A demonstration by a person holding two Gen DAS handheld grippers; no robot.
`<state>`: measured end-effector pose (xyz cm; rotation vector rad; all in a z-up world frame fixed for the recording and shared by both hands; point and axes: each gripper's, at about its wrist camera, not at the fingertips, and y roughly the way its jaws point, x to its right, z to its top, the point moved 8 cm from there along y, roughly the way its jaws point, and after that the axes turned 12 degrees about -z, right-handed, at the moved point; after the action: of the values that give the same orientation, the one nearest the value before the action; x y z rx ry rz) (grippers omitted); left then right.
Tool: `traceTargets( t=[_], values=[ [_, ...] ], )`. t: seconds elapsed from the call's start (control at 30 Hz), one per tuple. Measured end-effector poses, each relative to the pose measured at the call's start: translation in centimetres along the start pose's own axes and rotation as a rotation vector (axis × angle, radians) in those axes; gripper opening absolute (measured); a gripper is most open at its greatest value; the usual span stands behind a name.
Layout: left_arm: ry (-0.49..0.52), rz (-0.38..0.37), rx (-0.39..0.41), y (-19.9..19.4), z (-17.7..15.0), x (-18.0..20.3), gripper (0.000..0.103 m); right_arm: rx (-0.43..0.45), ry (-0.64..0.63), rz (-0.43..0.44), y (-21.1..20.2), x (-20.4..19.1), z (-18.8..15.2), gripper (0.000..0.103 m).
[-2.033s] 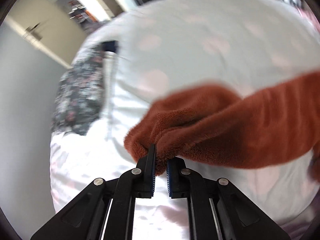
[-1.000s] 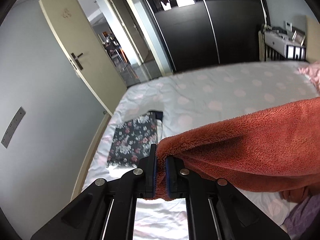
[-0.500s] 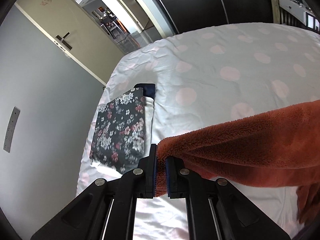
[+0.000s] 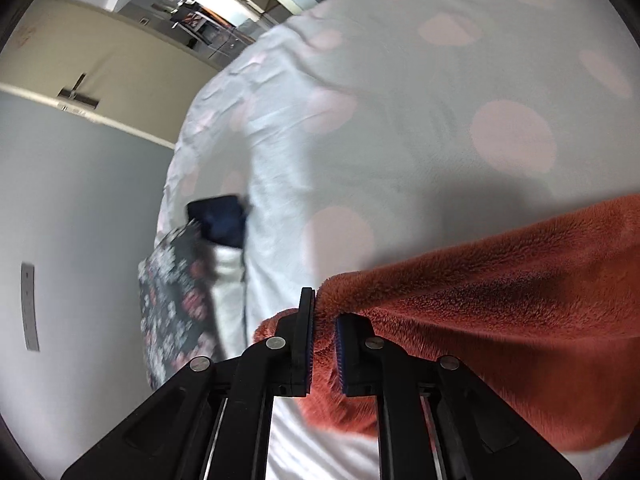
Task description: Fold clothes
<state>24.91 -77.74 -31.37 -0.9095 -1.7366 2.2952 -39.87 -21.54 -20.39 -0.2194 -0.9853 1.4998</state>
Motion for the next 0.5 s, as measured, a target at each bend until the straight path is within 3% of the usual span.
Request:
traceTargets(
  t=[0.1, 0.2, 0.27, 0.3, 0.37, 0.5],
  values=[
    [0.019, -0.007, -0.038, 2.8, 1.1, 1.0, 0.017, -0.033, -0.029, -0.017, 2.6, -1.6, -0.8, 0.017],
    [0.035, 0.004, -0.054, 4.5, 1.4, 1.2, 0.028, -0.066, -0.033, -0.012, 4.4, -2.3, -1.8, 0.018],
    [0.044, 0.03, -0.034, 4.7, 1.5, 0.9, 0.046, -0.097, -0.019, 0.003, 5.2, -2.5, -2.3, 0.021],
    [0.045, 0.034, -0.021, 4.6, 1.5, 0.6, 0.049, -0.115, -0.018, 0.006, 5.6, -2.5, -2.5, 0.021],
    [0.029, -0.002, 0.001, 4.1, 1.4, -0.2, 0.056, -0.145, -0.015, 0.027, 6.0, -2.6, -2.9, 0.025],
    [-0.097, -0.109, 0.04, 1.9, 0.5, -2.9, 0.06, -0.194, -0.005, 0.071, 5.3, -2.1, -3.0, 0.033]
  ],
)
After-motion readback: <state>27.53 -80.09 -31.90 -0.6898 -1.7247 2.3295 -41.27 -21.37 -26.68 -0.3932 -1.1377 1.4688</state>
